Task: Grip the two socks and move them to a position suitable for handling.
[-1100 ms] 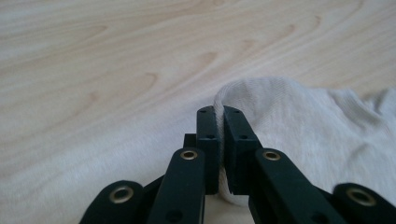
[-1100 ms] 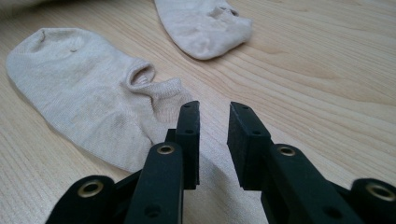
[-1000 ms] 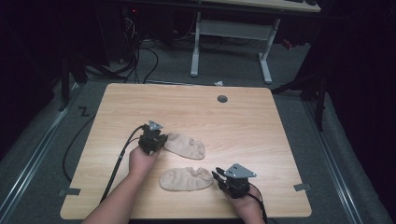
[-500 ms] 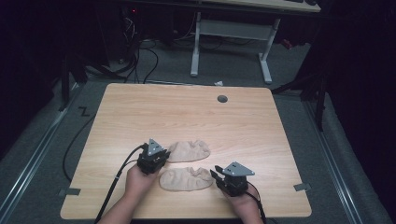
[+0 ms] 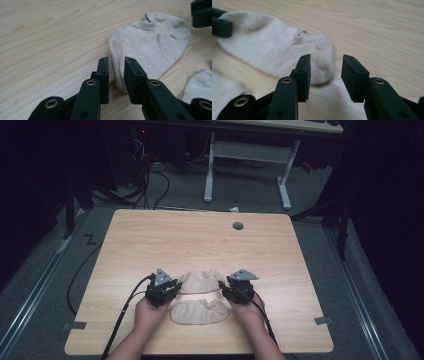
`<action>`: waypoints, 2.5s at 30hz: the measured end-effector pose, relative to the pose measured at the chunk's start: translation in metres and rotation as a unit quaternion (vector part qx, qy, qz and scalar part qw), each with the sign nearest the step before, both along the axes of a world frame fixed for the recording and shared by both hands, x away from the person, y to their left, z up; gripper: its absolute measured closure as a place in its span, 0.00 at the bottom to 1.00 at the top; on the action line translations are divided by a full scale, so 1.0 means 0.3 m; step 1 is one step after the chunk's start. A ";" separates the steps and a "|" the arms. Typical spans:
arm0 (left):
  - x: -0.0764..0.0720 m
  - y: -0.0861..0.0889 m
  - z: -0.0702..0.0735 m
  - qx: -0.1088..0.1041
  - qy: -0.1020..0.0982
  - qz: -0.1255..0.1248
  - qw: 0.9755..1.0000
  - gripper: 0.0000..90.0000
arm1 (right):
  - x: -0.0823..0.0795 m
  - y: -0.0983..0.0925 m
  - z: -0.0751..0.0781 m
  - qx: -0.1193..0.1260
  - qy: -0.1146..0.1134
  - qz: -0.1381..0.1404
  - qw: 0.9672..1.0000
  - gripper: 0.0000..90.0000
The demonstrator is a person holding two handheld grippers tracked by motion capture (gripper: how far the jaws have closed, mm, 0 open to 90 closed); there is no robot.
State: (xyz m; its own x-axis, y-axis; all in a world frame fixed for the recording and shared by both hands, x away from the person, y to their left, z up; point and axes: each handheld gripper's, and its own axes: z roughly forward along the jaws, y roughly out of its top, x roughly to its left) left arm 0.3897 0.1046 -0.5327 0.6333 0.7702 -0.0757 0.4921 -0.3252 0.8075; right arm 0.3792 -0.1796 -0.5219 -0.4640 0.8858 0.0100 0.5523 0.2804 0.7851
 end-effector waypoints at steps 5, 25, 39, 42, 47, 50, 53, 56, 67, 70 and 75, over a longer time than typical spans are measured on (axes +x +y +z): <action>0.004 0.002 -0.001 -0.004 0.006 0.001 1.000 0.84 | 0.064 0.004 -0.033 0.003 0.038 0.000 0.999 0.64; -0.006 0.003 0.000 -0.001 -0.009 0.000 1.000 0.97 | 0.018 0.012 0.007 -0.001 0.013 0.033 0.999 0.96; -0.037 0.003 0.005 -0.005 -0.047 -0.012 0.999 0.97 | -0.090 -0.005 0.049 0.032 -0.045 0.050 0.997 0.96; -0.039 -0.001 0.004 -0.001 -0.050 -0.013 0.999 0.97 | -0.095 -0.008 0.048 0.034 -0.047 0.052 0.997 0.96; -0.045 0.002 0.005 0.000 -0.056 -0.011 0.998 0.97 | -0.099 -0.009 0.043 0.034 -0.049 0.050 0.997 0.96; -0.046 0.005 0.007 -0.006 -0.057 -0.011 0.998 0.97 | -0.103 -0.007 0.043 0.036 -0.050 0.051 0.997 0.96; -0.043 0.009 0.008 -0.013 -0.057 -0.013 0.998 0.97 | -0.108 -0.007 0.042 0.034 -0.052 0.049 0.997 0.96; -0.046 0.010 0.010 -0.017 -0.061 -0.013 0.998 0.97 | -0.111 -0.018 0.044 0.037 -0.053 0.046 0.997 0.96; -0.078 0.018 0.055 -0.035 -0.052 -0.007 0.998 0.97 | -0.133 -0.018 0.068 0.028 -0.058 0.048 0.997 0.96; -0.102 0.015 0.061 -0.038 -0.052 -0.008 0.998 0.97 | -0.155 -0.016 0.075 0.027 -0.063 0.051 0.996 0.96; -0.161 0.023 0.074 -0.042 -0.053 -0.009 0.998 0.97 | -0.188 -0.014 0.081 0.026 -0.067 0.057 0.996 0.96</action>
State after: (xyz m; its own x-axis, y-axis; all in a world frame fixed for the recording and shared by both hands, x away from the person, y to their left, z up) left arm 0.3414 0.1115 -0.5105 0.6540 0.7530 -0.0721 0.3982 -0.2617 0.8792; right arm 0.3227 -0.1837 -0.4976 -0.5624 0.8267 -0.0151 0.4078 0.2932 0.8647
